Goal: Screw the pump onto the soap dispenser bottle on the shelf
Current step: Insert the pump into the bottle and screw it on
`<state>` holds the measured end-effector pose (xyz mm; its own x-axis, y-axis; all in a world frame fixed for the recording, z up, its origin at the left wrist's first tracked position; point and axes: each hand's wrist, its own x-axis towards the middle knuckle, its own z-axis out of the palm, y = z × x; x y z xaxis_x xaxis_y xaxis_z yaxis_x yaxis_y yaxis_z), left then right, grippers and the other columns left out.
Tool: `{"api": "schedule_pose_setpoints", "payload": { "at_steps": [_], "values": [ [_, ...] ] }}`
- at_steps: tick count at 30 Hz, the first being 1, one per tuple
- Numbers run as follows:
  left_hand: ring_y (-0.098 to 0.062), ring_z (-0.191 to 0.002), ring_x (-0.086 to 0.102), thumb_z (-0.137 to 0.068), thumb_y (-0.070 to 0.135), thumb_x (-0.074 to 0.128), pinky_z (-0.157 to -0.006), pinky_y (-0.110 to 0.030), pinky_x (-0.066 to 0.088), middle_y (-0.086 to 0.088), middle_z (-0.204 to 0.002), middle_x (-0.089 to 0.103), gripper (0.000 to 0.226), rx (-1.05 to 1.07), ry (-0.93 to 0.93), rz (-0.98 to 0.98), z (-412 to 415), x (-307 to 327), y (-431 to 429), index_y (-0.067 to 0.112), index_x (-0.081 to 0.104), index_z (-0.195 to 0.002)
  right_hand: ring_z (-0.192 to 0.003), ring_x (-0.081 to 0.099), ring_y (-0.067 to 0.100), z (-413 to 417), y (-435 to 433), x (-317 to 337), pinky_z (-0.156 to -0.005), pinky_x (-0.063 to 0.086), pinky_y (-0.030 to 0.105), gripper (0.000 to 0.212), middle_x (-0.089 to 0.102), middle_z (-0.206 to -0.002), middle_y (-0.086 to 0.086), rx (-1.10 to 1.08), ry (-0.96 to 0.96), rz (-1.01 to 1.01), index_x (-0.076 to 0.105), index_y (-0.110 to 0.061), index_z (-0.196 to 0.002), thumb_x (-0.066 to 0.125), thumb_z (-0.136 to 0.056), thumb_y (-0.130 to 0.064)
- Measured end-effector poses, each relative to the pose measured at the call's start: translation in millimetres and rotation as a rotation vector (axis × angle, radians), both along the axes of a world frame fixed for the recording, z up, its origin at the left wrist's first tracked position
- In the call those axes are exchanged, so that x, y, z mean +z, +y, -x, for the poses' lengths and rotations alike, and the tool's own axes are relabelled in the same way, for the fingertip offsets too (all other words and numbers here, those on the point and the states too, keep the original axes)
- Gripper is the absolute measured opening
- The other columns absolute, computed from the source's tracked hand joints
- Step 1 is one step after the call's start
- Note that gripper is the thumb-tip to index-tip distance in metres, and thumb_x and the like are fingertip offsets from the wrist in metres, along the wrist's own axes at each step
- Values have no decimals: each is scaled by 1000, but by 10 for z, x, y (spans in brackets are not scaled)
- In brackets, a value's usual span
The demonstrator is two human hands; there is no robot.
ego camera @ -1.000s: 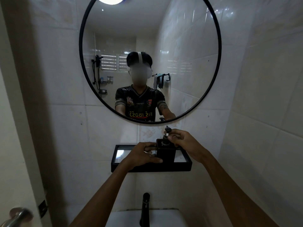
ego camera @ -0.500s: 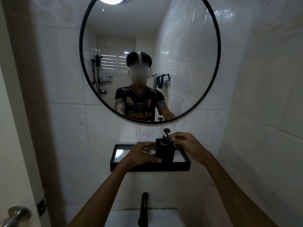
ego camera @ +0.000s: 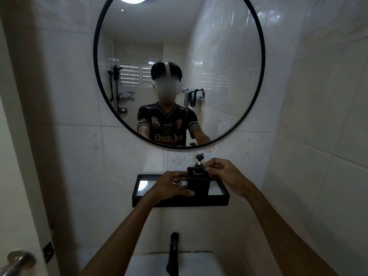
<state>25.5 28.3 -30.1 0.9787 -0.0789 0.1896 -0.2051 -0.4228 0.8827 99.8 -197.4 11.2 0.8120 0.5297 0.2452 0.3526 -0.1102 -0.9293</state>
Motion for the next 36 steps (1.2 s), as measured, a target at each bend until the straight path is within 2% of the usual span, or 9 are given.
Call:
{"api": "schedule_pose_setpoints", "payload": {
  "at_steps": [4,6,11,16,22,26,29,32,36],
  "values": [
    [-3,-84,72,-67,16,93,-90,-30,60,8,-122,75,66,3,2,10,-11,-9,14,23,69,-129,-96,69,8,18,21,8,-79,55,17,20,74,-105,6,15,-3,-2,70,-10,-112,63,-94,-4],
    [-2,-82,72,-67,16,93,-91,-30,60,10,-122,75,67,2,6,12,-13,-11,14,24,69,-129,-99,70,7,28,21,9,-82,56,18,23,74,-111,7,24,-15,9,71,-13,-115,62,-95,-6],
    [-1,-84,73,-67,15,93,-87,-24,58,8,-122,75,67,3,11,6,-9,1,7,25,69,-129,-102,69,19,2,4,0,-82,57,18,19,73,-114,16,5,2,-8,69,1,-111,65,-93,-3],
    [-3,-86,73,-67,17,94,-93,-31,58,10,-121,75,66,4,18,10,-2,4,7,26,70,-127,-113,69,21,7,29,-2,-97,55,26,33,72,-120,14,44,7,-12,66,-7,-127,65,-94,-8],
    [-1,-86,73,-68,13,92,-86,-22,57,7,-117,77,64,7,14,2,16,13,-6,22,70,-128,-100,69,17,1,16,10,-82,56,18,18,73,-107,10,32,0,8,68,-2,-109,67,-92,-6],
    [-6,-93,74,-67,14,93,-85,-20,58,7,-117,77,64,21,16,-4,6,12,4,22,71,-126,-106,70,16,9,31,24,-91,57,22,24,73,-114,11,32,-8,25,70,-13,-117,66,-93,-11],
    [-8,-96,74,-67,15,93,-87,-21,57,7,-117,77,64,19,24,0,3,10,6,22,71,-126,-110,70,22,6,34,17,-96,55,28,23,74,-116,12,31,-16,42,72,-12,-116,67,-93,-13],
    [-4,-94,72,-68,13,92,-76,-11,53,8,-117,76,64,26,30,-3,13,16,-3,23,70,-127,-110,69,25,8,29,19,-91,56,25,23,73,-115,17,21,-17,36,71,-5,-113,69,-92,-11],
    [-7,-101,70,-69,14,92,-77,-11,52,12,-117,75,64,25,26,-14,15,19,-4,25,68,-128,-111,69,24,29,29,32,-89,56,21,24,72,-116,16,23,-22,30,70,-11,-116,68,-92,-10]
  ]
}}
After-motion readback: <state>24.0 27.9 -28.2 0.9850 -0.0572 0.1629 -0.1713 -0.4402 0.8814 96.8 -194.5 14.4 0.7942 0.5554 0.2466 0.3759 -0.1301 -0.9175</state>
